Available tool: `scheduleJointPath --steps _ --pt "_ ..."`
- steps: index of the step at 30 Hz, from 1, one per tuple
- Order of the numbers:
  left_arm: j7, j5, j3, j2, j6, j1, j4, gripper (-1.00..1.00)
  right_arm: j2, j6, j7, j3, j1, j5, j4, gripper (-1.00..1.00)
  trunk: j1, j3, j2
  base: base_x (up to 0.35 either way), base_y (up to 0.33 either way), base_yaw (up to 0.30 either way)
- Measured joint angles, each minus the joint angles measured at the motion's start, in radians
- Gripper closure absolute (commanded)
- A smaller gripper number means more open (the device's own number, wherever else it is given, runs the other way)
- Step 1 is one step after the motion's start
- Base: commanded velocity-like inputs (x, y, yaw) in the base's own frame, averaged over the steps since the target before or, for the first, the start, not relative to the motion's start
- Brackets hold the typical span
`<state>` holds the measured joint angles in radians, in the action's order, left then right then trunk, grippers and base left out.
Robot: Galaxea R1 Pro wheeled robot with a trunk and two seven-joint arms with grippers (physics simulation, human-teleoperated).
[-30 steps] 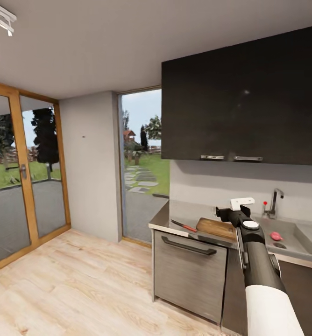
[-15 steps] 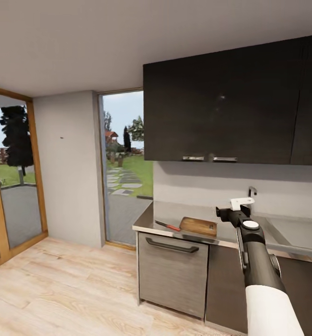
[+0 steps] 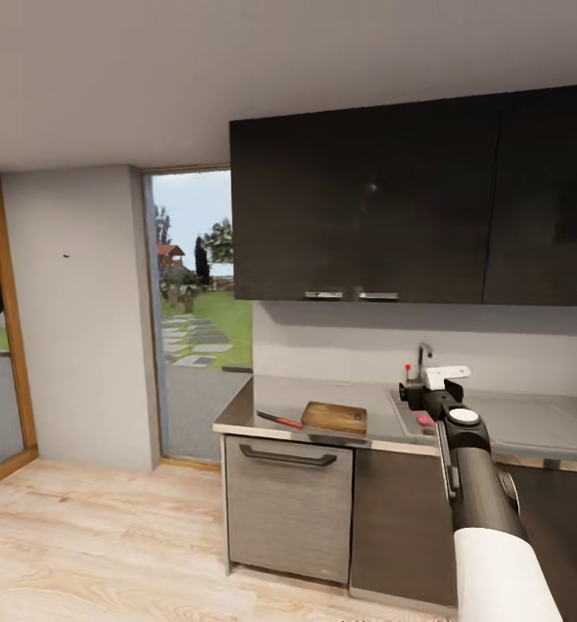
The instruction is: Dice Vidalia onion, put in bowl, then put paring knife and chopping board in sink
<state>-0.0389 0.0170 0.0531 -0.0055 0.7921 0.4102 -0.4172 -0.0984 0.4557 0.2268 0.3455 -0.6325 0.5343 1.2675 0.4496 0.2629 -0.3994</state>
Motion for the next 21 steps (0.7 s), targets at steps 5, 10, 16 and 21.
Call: scheduleJointPath --steps 5,10,16,21 --pt "0.000 0.000 0.000 0.000 0.000 0.000 0.000 -1.00 0.001 0.001 0.000 0.000 0.000 0.000 0.000 -1.00 0.000 -0.001 0.000 0.000 0.000 -0.278" --pt "0.000 0.000 0.000 0.000 0.000 0.000 0.000 -1.00 0.002 0.001 0.000 0.000 0.000 0.000 0.000 -1.00 0.000 -0.003 0.000 0.000 0.000 -0.270" --pt "0.000 0.000 0.000 0.000 0.000 0.000 0.000 -1.00 0.003 0.000 0.000 0.000 0.000 0.001 0.000 -1.00 0.000 -0.009 0.000 0.000 0.000 -0.229" --pt "0.000 0.000 0.000 0.000 0.000 0.000 0.000 -1.00 0.003 0.001 0.000 0.000 0.000 0.001 0.000 -1.00 0.000 -0.015 0.000 0.000 0.000 -0.193"
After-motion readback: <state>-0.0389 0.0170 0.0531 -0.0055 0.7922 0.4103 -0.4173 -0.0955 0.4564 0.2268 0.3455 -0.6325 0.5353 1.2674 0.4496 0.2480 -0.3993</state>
